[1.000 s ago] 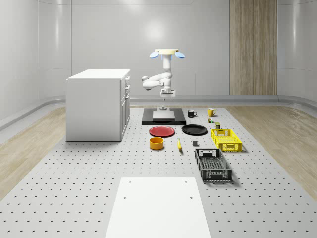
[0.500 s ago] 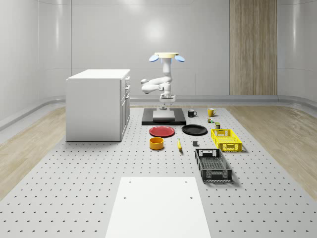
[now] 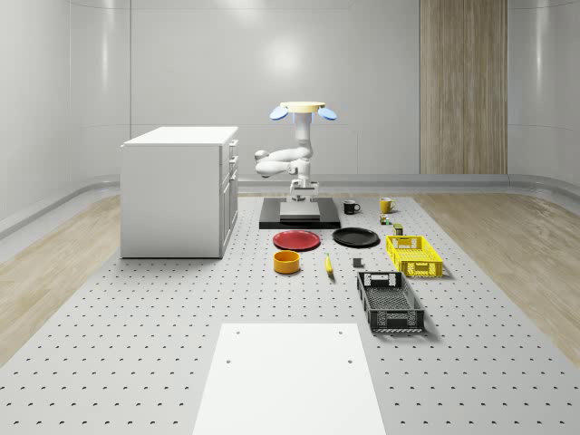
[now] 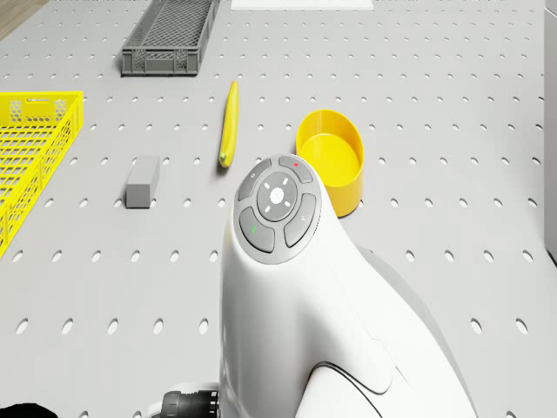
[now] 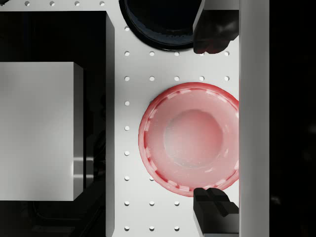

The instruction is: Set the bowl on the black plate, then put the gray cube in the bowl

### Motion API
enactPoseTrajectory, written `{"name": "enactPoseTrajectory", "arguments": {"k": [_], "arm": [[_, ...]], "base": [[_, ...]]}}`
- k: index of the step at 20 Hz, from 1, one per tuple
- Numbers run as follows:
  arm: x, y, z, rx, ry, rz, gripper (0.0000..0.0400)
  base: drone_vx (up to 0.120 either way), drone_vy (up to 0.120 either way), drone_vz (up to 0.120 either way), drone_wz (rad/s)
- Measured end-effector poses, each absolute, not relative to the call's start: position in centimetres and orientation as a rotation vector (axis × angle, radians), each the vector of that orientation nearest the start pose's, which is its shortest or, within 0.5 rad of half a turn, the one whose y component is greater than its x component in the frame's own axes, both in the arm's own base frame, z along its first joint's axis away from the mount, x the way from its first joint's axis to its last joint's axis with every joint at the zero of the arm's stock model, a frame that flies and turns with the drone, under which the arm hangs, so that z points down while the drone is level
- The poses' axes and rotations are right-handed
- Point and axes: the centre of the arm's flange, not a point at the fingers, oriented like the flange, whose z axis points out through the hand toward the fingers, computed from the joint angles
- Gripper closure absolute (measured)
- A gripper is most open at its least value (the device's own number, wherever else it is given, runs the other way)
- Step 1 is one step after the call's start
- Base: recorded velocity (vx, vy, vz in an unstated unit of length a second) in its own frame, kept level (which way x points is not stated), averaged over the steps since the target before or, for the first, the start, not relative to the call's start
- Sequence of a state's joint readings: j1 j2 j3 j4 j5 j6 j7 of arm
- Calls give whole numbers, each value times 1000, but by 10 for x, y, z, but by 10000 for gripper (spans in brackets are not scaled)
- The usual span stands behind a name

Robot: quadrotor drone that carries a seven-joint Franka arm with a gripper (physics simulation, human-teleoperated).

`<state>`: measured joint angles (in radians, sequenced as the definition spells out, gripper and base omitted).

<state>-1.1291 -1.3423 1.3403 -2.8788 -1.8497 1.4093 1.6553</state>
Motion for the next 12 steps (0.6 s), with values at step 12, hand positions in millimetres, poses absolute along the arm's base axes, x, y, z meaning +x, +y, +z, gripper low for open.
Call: {"name": "enactPoseTrajectory", "arguments": {"k": [12], "arm": [[307,0,491,1,-2,785,0]], "base": [[120,-40,-107,0]]}}
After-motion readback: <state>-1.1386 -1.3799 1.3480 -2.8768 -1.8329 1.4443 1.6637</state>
